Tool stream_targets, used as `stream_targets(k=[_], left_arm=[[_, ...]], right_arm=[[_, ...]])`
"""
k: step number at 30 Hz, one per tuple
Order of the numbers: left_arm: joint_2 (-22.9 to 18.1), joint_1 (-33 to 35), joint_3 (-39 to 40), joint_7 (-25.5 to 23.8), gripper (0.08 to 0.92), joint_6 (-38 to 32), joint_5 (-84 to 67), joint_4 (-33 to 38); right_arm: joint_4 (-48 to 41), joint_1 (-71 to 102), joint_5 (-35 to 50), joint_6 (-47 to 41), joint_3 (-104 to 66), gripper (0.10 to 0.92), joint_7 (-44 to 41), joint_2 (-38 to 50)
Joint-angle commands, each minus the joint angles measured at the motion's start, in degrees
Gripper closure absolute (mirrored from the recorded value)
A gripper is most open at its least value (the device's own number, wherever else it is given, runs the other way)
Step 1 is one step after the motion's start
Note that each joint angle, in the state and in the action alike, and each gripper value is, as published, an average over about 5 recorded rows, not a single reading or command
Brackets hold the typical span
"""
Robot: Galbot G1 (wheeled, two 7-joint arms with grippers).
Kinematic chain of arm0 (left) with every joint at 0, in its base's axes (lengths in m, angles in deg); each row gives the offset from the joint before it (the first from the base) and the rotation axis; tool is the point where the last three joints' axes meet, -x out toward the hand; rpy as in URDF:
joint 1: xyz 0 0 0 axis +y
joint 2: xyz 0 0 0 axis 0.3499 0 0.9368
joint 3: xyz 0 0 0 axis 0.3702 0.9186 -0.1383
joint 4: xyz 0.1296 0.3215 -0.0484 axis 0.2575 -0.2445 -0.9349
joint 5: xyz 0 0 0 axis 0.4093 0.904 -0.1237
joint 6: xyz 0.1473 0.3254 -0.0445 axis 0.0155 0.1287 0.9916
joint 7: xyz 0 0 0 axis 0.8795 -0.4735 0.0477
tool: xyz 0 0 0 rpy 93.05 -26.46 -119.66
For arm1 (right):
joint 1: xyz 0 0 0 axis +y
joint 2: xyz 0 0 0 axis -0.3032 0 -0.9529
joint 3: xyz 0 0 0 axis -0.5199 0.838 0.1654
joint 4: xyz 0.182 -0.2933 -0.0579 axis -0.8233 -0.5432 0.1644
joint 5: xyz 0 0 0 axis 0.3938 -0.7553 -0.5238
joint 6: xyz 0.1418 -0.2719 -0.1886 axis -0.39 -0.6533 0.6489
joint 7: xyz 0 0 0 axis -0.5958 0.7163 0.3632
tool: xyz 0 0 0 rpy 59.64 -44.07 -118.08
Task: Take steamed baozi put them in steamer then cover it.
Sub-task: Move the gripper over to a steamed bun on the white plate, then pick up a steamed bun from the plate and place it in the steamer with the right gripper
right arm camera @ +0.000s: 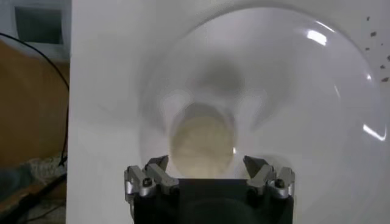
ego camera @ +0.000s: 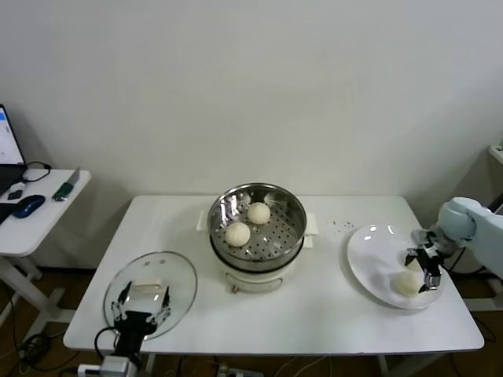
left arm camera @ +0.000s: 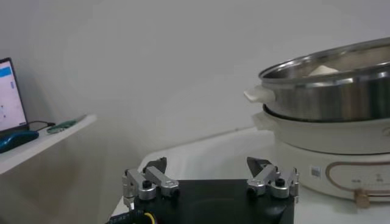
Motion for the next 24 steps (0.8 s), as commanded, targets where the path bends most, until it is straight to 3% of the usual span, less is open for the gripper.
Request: stream_targets(k=[1,11,24], left_arm=[[-0.2,0.2,0.0,0.0,0.177,0.0,0.4,-0.1],[-0.2,0.3,-0.2,0.1,0.177,0.0,0.4,-0.1],[-0.4,0.8,-0.2,0.3,0.177,-0.3,1.0,0.1]], right_arm=[[-3.6,3.9,-3.3,1.0,-3.4,0.203,-0.3,-3.4],[-5.1,3.7,-4.2,2.2,-3.4,0.206,-2.1,-5.1],[-5.2,1.7,-4.0,4.3,-3.6,0.364,-4.6,-5.0]])
